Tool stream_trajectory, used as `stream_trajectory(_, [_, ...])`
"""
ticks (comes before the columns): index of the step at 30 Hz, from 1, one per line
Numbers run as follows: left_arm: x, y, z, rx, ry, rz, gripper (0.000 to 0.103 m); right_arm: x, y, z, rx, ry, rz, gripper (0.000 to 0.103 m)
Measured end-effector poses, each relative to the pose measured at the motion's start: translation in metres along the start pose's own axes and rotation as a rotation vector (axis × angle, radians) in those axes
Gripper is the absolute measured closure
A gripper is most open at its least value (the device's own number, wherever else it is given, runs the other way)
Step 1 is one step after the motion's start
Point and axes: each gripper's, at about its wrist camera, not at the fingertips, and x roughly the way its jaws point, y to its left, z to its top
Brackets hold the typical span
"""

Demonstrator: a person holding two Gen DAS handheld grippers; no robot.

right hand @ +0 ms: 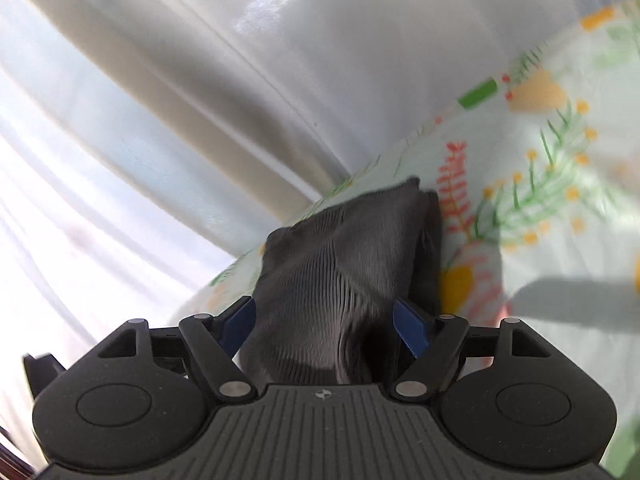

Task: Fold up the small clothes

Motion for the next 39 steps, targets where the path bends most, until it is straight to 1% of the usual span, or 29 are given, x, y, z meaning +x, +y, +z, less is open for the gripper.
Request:
stream_trajectory(2, [-0.005, 0.008, -0.014, -0.083, 0.049, -0.062, 0.018, -0.014, -0.022, -0.020, 0.176, 0.036, 0.056, 0.015])
stream_trajectory(3, [-0.005, 0.010, -0.019, -0.112, 0.053, -0.088, 0.018, -0.016, -0.031, -0.029, 0.244, 0.052, 0.080, 0.014])
stream_trajectory(4, [-0.005, 0.011, -0.024, -0.126, 0.052, -0.094, 0.018, -0.016, -0.037, -0.037, 0.293, 0.066, 0.092, 0.012])
stream_trajectory(5, [-0.004, 0.009, -0.027, -0.115, 0.059, -0.067, 0.019, -0.013, -0.043, -0.043, 0.332, 0.079, 0.086, 0.014])
stream_trajectory(7, [-0.002, 0.000, -0.029, -0.050, 0.062, -0.018, 0.020, -0.013, -0.042, -0.047, 0.331, 0.057, 0.102, 0.009])
stream_trajectory(9, [-0.006, -0.010, -0.032, 0.029, 0.048, 0.000, 0.020, -0.010, -0.040, -0.047, 0.365, 0.070, 0.113, 0.008])
stream_trajectory(11, [-0.007, -0.015, -0.034, 0.076, 0.038, 0.018, 0.020, -0.010, -0.037, -0.046, 0.377, 0.063, 0.134, 0.009])
stream_trajectory(13, [-0.003, -0.017, -0.037, 0.090, 0.054, 0.034, 0.020, -0.008, -0.035, -0.046, 0.371, 0.070, 0.107, 0.015])
stream_trajectory(14, [-0.001, -0.017, -0.037, 0.096, 0.066, 0.037, 0.020, -0.004, -0.036, -0.047, 0.373, 0.077, 0.090, 0.027])
stream_trajectory(15, [0.002, -0.018, -0.038, 0.101, 0.076, 0.039, 0.020, -0.001, -0.037, -0.046, 0.379, 0.081, 0.077, 0.036])
stream_trajectory(17, [0.007, -0.020, -0.042, 0.116, 0.092, 0.054, 0.020, 0.007, -0.039, -0.046, 0.397, 0.099, 0.065, 0.061])
stream_trajectory(18, [0.008, -0.021, -0.043, 0.130, 0.081, 0.060, 0.020, 0.012, -0.039, -0.046, 0.399, 0.104, 0.055, 0.074])
stream_trajectory(19, [0.009, -0.023, -0.043, 0.147, 0.075, 0.073, 0.020, 0.017, -0.037, -0.045, 0.390, 0.111, 0.043, 0.083])
stream_trajectory(20, [0.011, -0.026, -0.043, 0.160, 0.072, 0.087, 0.020, 0.021, -0.034, -0.044, 0.369, 0.117, 0.022, 0.087])
stream_trajectory(21, [0.013, -0.027, -0.042, 0.165, 0.067, 0.100, 0.020, 0.023, -0.031, -0.042, 0.354, 0.122, 0.008, 0.088])
stream_trajectory(22, [0.015, -0.027, -0.040, 0.168, 0.062, 0.121, 0.020, 0.023, -0.029, -0.041, 0.361, 0.112, 0.035, 0.089])
stream_trajectory(23, [0.015, -0.027, -0.038, 0.168, 0.050, 0.150, 0.022, 0.020, -0.031, -0.039, 0.397, 0.090, 0.105, 0.089])
stream_trajectory(24, [0.016, -0.025, -0.037, 0.170, 0.037, 0.173, 0.021, 0.017, -0.032, -0.036, 0.424, 0.070, 0.164, 0.089])
stream_trajectory(25, [0.016, -0.024, -0.035, 0.173, 0.030, 0.191, 0.020, 0.013, -0.031, -0.032, 0.419, 0.044, 0.189, 0.089])
stream_trajectory(26, [0.016, -0.021, -0.034, 0.172, 0.029, 0.202, 0.020, 0.008, -0.028, -0.027, 0.373, 0.018, 0.161, 0.089])
stream_trajectory(27, [0.016, -0.019, -0.034, 0.169, 0.030, 0.204, 0.020, 0.006, -0.024, -0.022, 0.314, 0.009, 0.102, 0.089])
stream_trajectory(29, [0.014, -0.014, -0.032, 0.159, 0.024, 0.213, 0.021, 0.011, -0.014, -0.017, 0.142, 0.031, -0.086, 0.090])
stream_trajectory(30, [0.013, -0.012, -0.031, 0.146, 0.019, 0.230, 0.021, 0.015, -0.009, -0.020, 0.056, 0.049, -0.151, 0.090])
stream_trajectory(31, [0.011, -0.007, -0.028, 0.126, 0.021, 0.230, 0.021, 0.019, -0.003, -0.023, -0.017, 0.060, -0.188, 0.090])
stream_trajectory(35, [0.006, 0.004, -0.022, 0.073, 0.045, 0.192, 0.021, 0.026, 0.020, -0.032, -0.250, 0.061, -0.274, 0.090])
stream_trajectory(36, [0.004, 0.005, -0.021, 0.070, 0.050, 0.189, 0.021, 0.024, 0.025, -0.034, -0.319, 0.065, -0.295, 0.089])
stream_trajectory(37, [0.002, 0.006, -0.021, 0.069, 0.055, 0.188, 0.021, 0.023, 0.028, -0.034, -0.352, 0.073, -0.297, 0.087])
stream_trajectory(38, [0.000, 0.007, -0.021, 0.071, 0.058, 0.185, 0.021, 0.018, 0.028, -0.032, -0.358, 0.086, -0.279, 0.079])
stream_trajectory(39, [-0.003, 0.008, -0.020, 0.075, 0.060, 0.184, 0.021, 0.010, 0.027, -0.029, -0.343, 0.085, -0.260, 0.066])
